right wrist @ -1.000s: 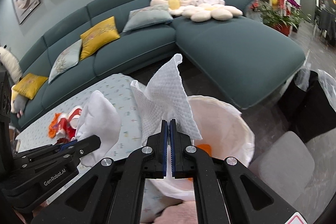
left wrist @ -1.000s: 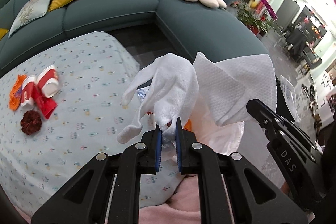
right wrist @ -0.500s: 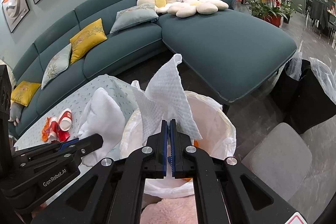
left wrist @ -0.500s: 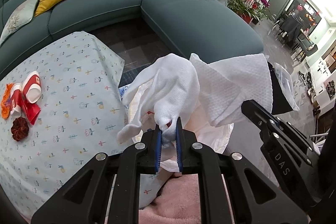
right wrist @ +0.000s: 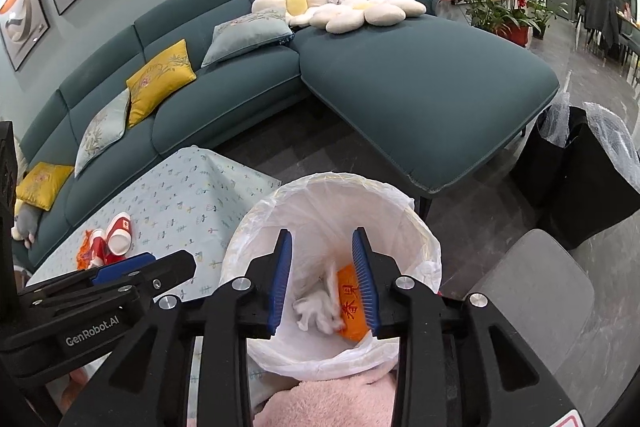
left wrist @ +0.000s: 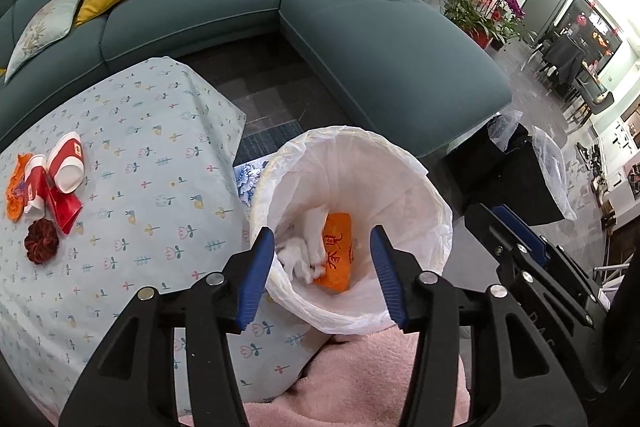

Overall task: Collect trash
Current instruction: 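Move both tools back over the table toward the scrunchie and red envelope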

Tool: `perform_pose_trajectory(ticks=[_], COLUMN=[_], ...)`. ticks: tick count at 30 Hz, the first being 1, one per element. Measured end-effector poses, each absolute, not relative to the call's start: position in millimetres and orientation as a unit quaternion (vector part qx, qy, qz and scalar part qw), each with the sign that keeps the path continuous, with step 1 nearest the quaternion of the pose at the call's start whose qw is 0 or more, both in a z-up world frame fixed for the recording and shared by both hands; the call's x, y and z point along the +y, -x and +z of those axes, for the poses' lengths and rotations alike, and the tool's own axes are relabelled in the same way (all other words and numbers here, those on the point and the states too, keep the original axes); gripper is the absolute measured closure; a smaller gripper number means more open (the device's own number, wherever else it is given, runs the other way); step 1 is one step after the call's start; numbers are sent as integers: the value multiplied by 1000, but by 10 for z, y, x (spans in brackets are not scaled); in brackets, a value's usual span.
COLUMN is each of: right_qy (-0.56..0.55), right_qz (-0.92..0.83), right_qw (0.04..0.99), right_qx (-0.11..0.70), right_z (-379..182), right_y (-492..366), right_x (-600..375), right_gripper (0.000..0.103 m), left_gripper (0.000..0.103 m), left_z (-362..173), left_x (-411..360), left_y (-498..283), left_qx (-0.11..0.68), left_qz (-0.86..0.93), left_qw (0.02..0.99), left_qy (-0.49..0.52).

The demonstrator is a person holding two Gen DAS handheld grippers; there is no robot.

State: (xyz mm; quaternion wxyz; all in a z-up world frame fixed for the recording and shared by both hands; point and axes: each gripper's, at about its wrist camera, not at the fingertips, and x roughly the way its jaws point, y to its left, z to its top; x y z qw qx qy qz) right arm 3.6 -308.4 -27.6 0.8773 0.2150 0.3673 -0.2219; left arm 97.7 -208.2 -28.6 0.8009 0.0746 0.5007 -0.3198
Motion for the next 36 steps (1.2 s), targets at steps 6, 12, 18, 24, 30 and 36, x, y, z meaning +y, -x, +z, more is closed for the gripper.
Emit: perform_pose_trajectory(ticks=[6,12,18,24,30,36], right_qy=[-207,-193,-178,-164,-146,-132], right_qz=[-216,-204,-190,-173,-150,-126], right_qw=[880,885,891,896,901,903], right_qx=[369,372,372,375,381,388], right_z=[-237,-186,-113,-63,-24,-16], right_y=[-74,-167,-262,-369,-504,-671], right_x=[-3005,-2853,-2647,-2424,-2154,-1850], right_gripper=[71,70,65,65,65,65], left_gripper=[55,55,55,55,55,55], left_z=[-276,-249,-217,-202,-223,-261], left_x=[-1976,-1735,-1468,-1196,-858,-450], left_y=[-1011,-1101,-1188,-1261,-1360,-1472], left_qx=[502,503,501,499,500,501], left_qz=[-310,-291,-273,-256,-232,-203], left_qw=[805,813,821,828,834,840], left_qy=[-66,-47,-29,-9,12,31])
